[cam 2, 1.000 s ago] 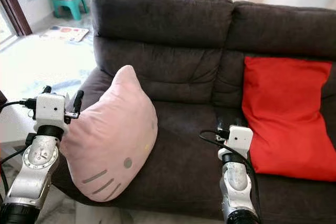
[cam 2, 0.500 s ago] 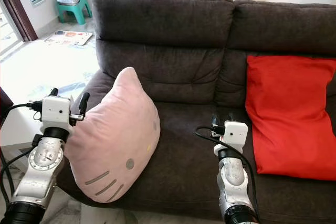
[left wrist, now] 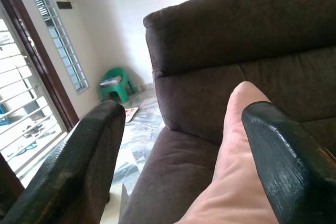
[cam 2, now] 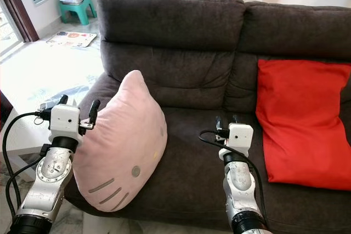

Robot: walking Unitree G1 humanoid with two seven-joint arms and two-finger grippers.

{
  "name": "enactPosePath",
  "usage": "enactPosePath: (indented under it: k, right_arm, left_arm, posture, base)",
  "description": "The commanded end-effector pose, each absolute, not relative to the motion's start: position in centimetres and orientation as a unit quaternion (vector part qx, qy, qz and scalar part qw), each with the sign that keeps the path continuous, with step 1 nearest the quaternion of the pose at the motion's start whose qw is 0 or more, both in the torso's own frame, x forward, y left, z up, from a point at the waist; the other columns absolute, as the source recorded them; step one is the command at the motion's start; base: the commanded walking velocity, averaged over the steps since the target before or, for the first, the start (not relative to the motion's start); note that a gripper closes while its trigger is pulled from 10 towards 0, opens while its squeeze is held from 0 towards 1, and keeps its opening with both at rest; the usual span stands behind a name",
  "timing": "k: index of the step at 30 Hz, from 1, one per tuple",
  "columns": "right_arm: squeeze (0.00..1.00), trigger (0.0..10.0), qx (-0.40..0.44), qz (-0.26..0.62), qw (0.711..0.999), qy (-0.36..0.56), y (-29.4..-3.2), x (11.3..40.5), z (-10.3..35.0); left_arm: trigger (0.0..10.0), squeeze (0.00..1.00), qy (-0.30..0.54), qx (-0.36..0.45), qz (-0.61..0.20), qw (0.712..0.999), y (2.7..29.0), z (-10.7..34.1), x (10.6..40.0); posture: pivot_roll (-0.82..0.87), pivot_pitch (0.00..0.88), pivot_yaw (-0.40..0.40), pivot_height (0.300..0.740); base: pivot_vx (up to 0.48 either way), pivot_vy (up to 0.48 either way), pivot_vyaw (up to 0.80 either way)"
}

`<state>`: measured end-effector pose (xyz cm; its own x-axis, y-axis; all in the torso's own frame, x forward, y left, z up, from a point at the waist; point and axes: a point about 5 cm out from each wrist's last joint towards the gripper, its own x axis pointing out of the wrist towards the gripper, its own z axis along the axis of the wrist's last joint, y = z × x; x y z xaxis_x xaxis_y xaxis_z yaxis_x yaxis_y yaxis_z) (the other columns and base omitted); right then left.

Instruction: Move the pillow to the sofa from floor

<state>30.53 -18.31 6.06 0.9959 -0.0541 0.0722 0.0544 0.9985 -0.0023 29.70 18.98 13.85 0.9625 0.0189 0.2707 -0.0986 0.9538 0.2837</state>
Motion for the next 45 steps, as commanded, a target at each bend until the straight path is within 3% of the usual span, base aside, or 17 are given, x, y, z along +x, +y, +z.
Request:
enactPosePath:
  k: [1, 12, 45]
  right_arm:
    - [0.00, 10.0, -0.002, -0.025, 0.999, -0.040, -18.16, 30.90, 6.50]
    - [0.00, 10.0, -0.004, -0.023, 0.999, -0.036, -17.88, 30.84, 6.28]
    - [0.00, 10.0, -0.008, -0.017, 0.999, -0.034, -17.70, 30.79, 6.17]
  left_arm:
    - [10.0, 0.00, -0.131, 0.149, 0.030, 0.980, 19.00, 13.55, 29.62]
    - [10.0, 0.00, -0.133, 0.151, 0.012, 0.979, 18.57, 13.64, 29.84]
    - [10.0, 0.00, -0.127, 0.150, 0.007, 0.981, 18.60, 13.26, 29.72]
  posture:
    - [0.08, 0.000, -0.047, 0.740]
    - [0.07, 0.000, -0.033, 0.740]
    - [0.07, 0.000, -0.035, 0.740]
  base:
    - [0.000, 0.000, 0.00]
    - [0.000, 0.000, 0.00]
    - [-0.290, 0.000, 0.00]
